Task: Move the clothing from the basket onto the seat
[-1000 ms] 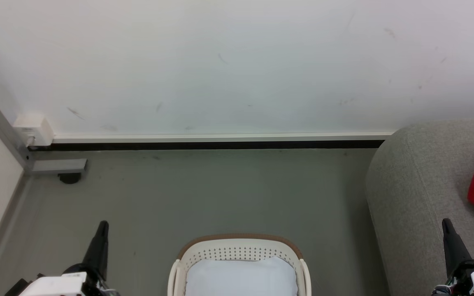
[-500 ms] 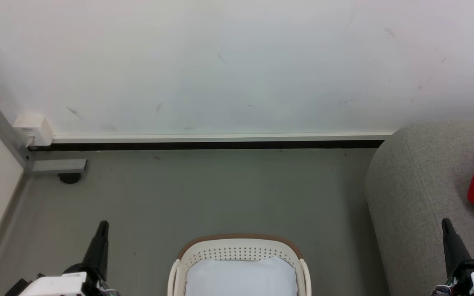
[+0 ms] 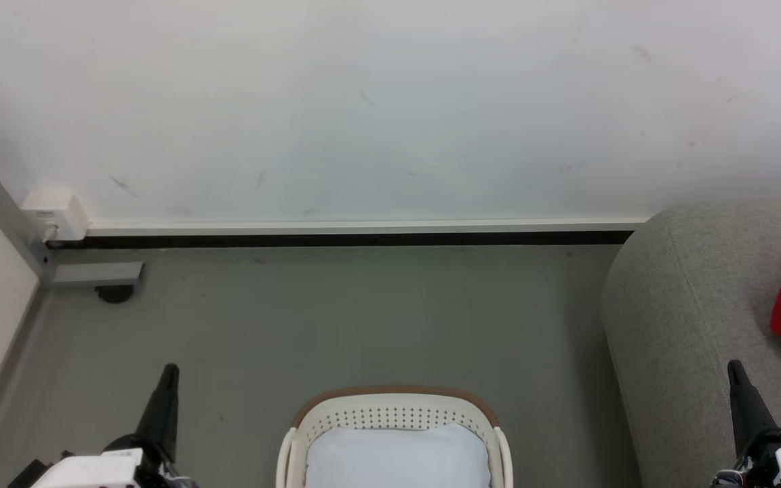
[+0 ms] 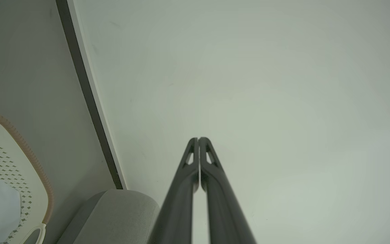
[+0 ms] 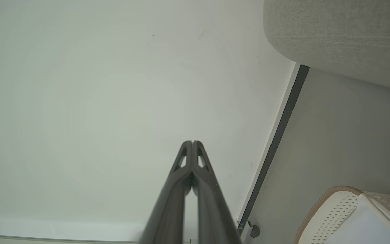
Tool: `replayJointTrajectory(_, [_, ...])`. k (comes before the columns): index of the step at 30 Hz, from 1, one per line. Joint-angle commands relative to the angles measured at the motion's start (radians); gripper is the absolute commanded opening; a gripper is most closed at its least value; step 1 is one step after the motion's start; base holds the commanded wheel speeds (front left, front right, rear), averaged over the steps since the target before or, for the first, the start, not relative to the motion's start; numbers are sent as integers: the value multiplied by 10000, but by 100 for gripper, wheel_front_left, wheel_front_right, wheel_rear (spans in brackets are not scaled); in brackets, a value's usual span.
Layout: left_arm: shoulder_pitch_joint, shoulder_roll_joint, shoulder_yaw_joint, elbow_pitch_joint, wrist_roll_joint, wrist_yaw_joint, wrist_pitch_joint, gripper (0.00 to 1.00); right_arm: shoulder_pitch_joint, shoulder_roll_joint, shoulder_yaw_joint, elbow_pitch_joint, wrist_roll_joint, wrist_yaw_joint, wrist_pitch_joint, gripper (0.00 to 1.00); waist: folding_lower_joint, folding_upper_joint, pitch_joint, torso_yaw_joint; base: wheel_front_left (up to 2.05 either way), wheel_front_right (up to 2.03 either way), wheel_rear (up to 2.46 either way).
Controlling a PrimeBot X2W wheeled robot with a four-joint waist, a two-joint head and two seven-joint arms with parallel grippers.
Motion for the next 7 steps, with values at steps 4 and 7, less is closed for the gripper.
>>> replayJointTrajectory(4, [-92,74,26,-24,-139,-65,40,0,-123,-4,-46,-1,-65,-21,3,0,0,0,0,0,0,0,0])
replayJointTrajectory(7, [-92,74,25,-24,-139,-65,40,0,-124,0,-49,0,-67,-21,6,0,0,0,0,0,0,0,0])
